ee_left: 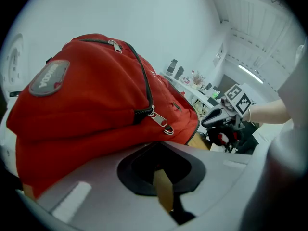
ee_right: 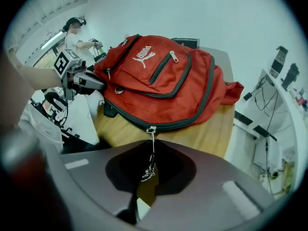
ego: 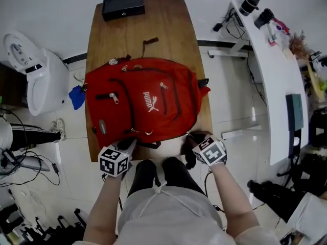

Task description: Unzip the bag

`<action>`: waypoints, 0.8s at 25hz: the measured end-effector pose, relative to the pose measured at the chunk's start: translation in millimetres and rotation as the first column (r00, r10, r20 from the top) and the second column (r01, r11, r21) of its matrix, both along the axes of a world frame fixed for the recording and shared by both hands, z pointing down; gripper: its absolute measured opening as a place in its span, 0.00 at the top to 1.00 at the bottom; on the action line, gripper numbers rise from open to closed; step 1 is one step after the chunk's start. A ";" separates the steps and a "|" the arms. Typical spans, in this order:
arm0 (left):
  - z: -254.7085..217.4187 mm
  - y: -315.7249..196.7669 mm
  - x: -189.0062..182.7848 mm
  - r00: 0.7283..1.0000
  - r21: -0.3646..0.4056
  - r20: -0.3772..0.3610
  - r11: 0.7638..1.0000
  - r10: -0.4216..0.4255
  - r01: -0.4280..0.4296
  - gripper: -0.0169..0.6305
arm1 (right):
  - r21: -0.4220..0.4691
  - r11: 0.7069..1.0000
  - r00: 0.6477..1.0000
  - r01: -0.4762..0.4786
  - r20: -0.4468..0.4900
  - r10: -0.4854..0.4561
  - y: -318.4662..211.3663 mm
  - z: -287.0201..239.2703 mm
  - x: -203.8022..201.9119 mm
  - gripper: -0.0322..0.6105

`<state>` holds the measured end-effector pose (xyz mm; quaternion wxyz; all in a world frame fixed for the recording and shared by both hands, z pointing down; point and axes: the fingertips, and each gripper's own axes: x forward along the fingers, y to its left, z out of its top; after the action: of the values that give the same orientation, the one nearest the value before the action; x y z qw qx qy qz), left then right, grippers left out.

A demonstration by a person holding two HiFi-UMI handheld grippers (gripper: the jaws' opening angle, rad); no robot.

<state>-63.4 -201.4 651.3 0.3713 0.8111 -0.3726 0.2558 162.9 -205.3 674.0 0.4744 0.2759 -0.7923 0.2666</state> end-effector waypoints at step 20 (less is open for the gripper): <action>9.5 -3.2 -2.8 0.996 -0.055 0.060 0.996 -0.067 0.070 0.96 | 0.023 0.997 0.997 0.069 -0.031 -0.069 -68.6 -8.8 62.1 0.89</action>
<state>-66.3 -204.6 660.9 0.3918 0.7792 -0.4033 0.2769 224.9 -273.9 665.2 0.4918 0.2579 -0.7973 0.2365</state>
